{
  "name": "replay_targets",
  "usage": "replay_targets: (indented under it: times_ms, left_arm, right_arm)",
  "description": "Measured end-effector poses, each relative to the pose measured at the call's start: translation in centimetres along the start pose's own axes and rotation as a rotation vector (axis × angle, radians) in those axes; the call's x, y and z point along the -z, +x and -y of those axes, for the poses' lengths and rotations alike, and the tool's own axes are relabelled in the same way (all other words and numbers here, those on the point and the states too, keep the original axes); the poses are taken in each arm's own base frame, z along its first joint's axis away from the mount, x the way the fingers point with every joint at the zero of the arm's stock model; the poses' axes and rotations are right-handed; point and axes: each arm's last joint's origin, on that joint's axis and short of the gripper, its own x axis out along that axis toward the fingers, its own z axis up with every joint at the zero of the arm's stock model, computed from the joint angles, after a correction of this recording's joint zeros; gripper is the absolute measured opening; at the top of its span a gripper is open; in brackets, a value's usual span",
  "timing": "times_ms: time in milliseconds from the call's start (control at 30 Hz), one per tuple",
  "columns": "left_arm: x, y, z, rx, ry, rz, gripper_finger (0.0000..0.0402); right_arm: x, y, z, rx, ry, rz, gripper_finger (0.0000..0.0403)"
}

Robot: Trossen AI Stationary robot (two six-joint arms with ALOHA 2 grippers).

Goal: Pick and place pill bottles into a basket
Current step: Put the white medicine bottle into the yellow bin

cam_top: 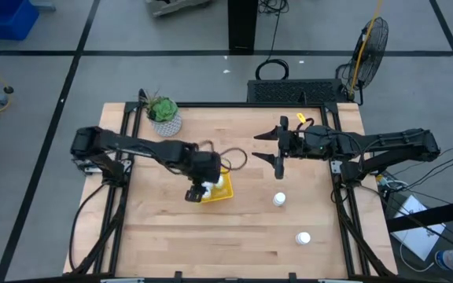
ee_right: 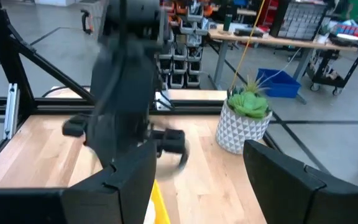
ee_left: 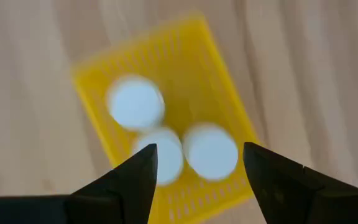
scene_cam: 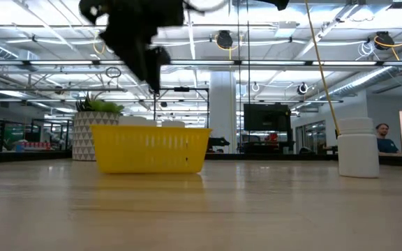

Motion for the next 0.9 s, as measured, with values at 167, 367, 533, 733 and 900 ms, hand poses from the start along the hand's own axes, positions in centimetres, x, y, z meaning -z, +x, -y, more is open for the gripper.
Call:
replay_targets:
  times_ms: [167, 367, 533, 733, 900]
  left_arm:
    - [-0.5, -5.1, 0.4, -0.033, 0.015, 0.252, 0.0241]
    - [0.2, -8.8, 1.3, -0.046, 0.068, 0.380, 0.0241]
    - [0.7, -9.5, 1.3, -0.094, 0.075, 0.365, 0.0241]
    - [1.4, -9.3, 0.9, -0.167, 0.062, 0.308, 0.0241]
    - [1.6, -9.5, 0.1, -0.197, 0.062, 0.305, 0.0241]
  right_arm:
    - [0.0, 0.0, 0.0, 0.001, 0.000, 0.000, 0.0233]
    - [-1.1, -1.0, 0.4, 0.042, -0.030, -0.011, 0.0233]
    - [-3.2, -2.5, 0.6, 0.235, -0.076, -0.170, 0.0233]
    - [-2.9, -3.4, 0.0, 0.355, 0.001, -0.483, 0.0233]
    - [0.6, -3.2, -0.3, 0.439, 0.114, -0.844, 0.0233]
